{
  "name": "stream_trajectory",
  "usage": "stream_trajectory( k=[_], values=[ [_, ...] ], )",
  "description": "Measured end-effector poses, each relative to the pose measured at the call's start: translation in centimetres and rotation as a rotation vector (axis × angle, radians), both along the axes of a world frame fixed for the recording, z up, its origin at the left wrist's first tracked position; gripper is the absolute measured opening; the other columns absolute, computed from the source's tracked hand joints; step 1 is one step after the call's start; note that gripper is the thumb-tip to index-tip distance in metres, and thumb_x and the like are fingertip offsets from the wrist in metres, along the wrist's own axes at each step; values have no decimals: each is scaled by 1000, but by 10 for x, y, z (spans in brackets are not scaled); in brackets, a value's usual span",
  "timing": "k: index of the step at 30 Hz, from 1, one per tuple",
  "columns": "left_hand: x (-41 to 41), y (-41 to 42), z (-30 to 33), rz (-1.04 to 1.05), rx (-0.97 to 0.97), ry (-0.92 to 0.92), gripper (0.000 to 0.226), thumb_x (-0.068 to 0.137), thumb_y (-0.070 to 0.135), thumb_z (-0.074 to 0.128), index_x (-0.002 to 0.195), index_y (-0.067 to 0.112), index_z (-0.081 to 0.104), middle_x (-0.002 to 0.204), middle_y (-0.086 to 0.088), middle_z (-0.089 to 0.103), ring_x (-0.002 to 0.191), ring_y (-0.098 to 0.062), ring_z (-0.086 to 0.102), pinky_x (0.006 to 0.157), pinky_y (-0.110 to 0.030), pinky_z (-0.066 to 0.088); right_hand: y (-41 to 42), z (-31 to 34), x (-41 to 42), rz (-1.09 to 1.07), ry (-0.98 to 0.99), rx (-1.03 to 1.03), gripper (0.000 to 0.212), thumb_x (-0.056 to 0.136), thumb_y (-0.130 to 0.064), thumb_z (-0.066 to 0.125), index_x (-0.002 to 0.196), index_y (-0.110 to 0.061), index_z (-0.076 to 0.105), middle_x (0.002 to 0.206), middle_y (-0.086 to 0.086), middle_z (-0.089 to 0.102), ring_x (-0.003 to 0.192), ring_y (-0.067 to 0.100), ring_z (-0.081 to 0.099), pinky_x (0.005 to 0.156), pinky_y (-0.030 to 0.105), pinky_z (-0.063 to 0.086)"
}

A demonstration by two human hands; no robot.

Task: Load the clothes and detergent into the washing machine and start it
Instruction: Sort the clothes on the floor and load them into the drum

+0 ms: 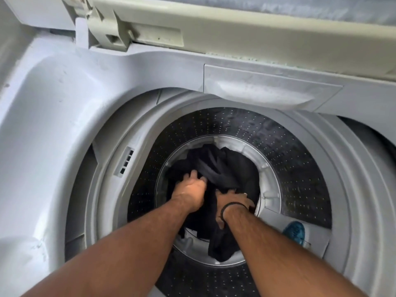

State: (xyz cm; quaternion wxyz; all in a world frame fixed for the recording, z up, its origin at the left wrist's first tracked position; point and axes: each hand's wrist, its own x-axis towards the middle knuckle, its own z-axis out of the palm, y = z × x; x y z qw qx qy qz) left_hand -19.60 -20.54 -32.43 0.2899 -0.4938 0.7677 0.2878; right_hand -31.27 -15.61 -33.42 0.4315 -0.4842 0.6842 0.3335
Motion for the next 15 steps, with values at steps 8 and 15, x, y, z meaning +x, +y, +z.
stream_trajectory(
  k=[8, 15],
  values=[
    [1, 5, -8, -114, 82, -124, 72, 92, 27, 62, 153, 25, 22, 166, -14, -9, 153, -38, 4, 113, -59, 30, -2, -7, -13, 32, -18, -283, 130, 66, -35, 88, 154, -39, -7, 162, 20, -11, 150, 43, 0, 111, 68, 22],
    [-11, 1, 53, -163, 19, -34, 50, 93, 37, 60, 139, 19, 49, 140, -11, 41, 128, -34, 44, 100, -48, 47, 6, 48, -28, -41, -92, -415, 101, 78, -31, 76, 154, -34, 9, 162, 21, -3, 147, 40, 20, 111, 54, 35]
  ],
)
